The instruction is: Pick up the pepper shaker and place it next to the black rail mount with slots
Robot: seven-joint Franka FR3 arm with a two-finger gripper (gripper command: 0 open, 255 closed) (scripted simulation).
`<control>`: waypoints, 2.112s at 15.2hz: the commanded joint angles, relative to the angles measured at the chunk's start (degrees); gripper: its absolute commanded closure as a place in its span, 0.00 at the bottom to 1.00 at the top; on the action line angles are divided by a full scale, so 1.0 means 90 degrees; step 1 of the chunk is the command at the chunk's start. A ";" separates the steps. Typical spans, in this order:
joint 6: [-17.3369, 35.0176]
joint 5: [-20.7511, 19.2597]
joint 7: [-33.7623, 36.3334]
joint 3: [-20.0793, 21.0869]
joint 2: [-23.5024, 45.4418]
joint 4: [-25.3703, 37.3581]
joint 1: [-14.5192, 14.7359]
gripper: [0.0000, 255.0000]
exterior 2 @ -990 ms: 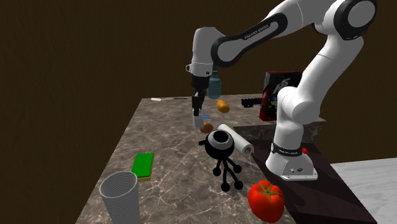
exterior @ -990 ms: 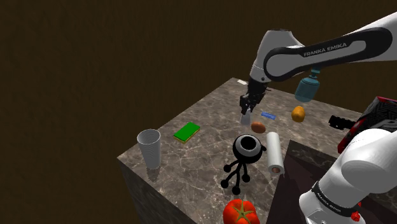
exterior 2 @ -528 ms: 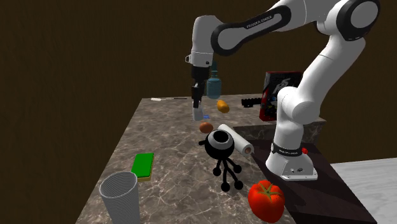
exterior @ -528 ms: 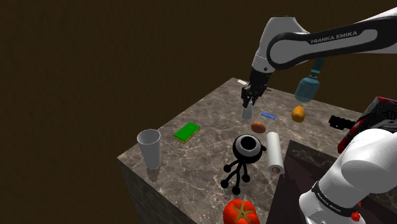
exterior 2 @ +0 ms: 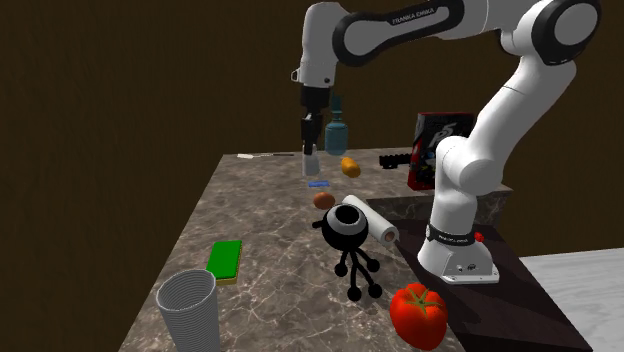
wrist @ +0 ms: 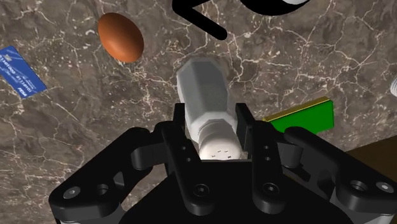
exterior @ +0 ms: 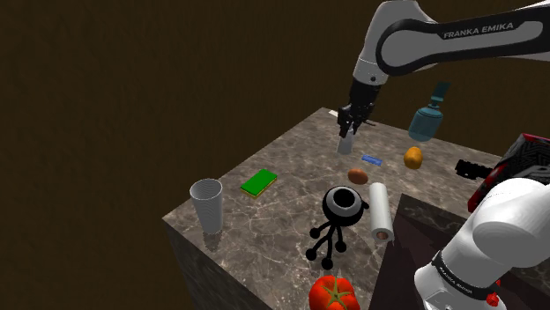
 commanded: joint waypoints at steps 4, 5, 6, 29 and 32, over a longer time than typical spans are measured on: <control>-0.0215 -0.0147 -0.0413 -0.0344 -0.0404 -0.0208 -0.0164 1.00; -0.0257 -0.0206 -0.0553 -0.0462 -0.0523 -0.0290 -0.0222 1.00; -0.0300 -0.0268 -0.0694 -0.0580 -0.0636 -0.0365 -0.0285 1.00; -0.0939 -0.2028 -0.4218 -0.3698 -0.1105 -0.0019 -0.1664 1.00; -0.0945 -0.2164 -0.4708 -0.4160 -0.0862 0.0303 -0.1709 1.00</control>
